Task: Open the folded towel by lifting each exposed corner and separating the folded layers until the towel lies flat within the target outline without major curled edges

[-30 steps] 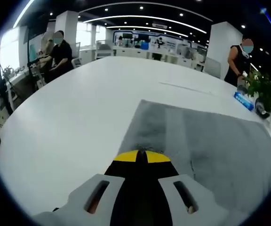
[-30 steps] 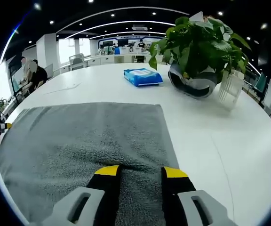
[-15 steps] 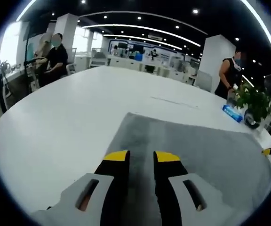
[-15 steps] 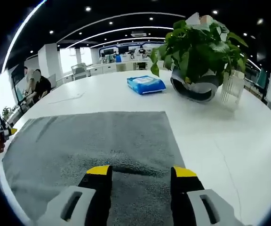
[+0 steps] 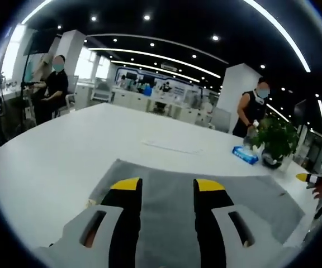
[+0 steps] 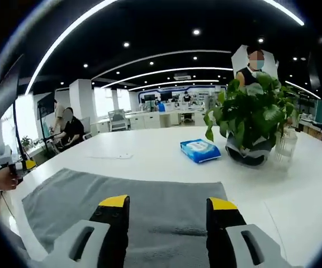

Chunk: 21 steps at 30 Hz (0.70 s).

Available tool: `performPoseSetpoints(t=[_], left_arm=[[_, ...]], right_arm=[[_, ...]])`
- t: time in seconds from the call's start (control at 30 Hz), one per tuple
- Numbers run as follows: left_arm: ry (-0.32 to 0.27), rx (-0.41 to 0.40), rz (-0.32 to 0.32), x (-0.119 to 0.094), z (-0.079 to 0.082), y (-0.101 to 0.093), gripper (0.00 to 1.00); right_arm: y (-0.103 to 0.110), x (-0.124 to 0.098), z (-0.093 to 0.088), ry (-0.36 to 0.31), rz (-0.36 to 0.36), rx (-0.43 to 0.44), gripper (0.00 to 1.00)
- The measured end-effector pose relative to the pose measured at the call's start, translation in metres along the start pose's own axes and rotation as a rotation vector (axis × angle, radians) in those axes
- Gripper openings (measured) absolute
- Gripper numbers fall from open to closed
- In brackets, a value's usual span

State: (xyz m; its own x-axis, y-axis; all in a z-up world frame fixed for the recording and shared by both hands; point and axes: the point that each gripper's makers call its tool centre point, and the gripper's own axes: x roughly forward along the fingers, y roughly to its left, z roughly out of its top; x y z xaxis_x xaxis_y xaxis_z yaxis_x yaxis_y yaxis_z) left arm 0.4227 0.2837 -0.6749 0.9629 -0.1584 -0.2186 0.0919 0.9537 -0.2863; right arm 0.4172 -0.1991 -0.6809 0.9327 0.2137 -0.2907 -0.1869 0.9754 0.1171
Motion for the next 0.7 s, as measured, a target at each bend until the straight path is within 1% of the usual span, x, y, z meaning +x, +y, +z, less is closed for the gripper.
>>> performPoseSetpoints(t=[0.1,0.2,0.27,0.33,0.37,0.4,0.43,0.47,0.53,0.6,0.67,0.7], left_arm=[[-0.024,-0.012,-0.024,-0.017,0.004,-0.022,0.44],[-0.042,-0.015,-0.042,-0.032,0.007,-0.039,0.52],[-0.057,-0.006,-0.053,-0.044,0.009,-0.049,0.56],[-0.07,-0.017,-0.063,-0.055,0.009,-0.061,0.65],[-0.079,-0.019,-0.068,-0.059,0.009,-0.065,0.71],[-0.099,-0.009,-0.071,-0.064,0.009,-0.071,0.8],[-0.106,0.0,-0.071,-0.068,0.008,-0.075,0.85],[-0.103,0.018,-0.073,-0.073,0.005,-0.079,0.89],[-0.099,0.024,-0.076,-0.078,0.001,-0.084,0.93],[-0.11,0.02,-0.072,-0.081,0.0,-0.086,0.99],[-0.122,0.025,-0.066,-0.082,0.001,-0.086,0.99],[-0.136,0.031,-0.054,-0.083,0.002,-0.085,0.99]], right_arm=[[0.01,-0.011,0.015,-0.06,0.03,0.011,0.61],[0.02,-0.022,0.025,-0.099,0.053,0.016,0.69],[0.027,-0.029,0.03,-0.122,0.07,0.023,0.76],[0.032,-0.036,0.033,-0.134,0.08,0.023,0.82],[0.034,-0.039,0.033,-0.14,0.086,0.023,0.84],[0.036,-0.042,0.034,-0.148,0.091,0.025,0.88],[0.038,-0.044,0.035,-0.154,0.095,0.027,0.92],[0.041,-0.046,0.033,-0.153,0.105,0.029,0.94],[0.044,-0.048,0.03,-0.144,0.119,0.028,0.97],[0.046,-0.051,0.028,-0.143,0.123,0.034,1.0],[0.05,-0.052,0.028,-0.158,0.134,0.043,1.0],[0.053,-0.052,0.028,-0.153,0.15,0.044,1.0]])
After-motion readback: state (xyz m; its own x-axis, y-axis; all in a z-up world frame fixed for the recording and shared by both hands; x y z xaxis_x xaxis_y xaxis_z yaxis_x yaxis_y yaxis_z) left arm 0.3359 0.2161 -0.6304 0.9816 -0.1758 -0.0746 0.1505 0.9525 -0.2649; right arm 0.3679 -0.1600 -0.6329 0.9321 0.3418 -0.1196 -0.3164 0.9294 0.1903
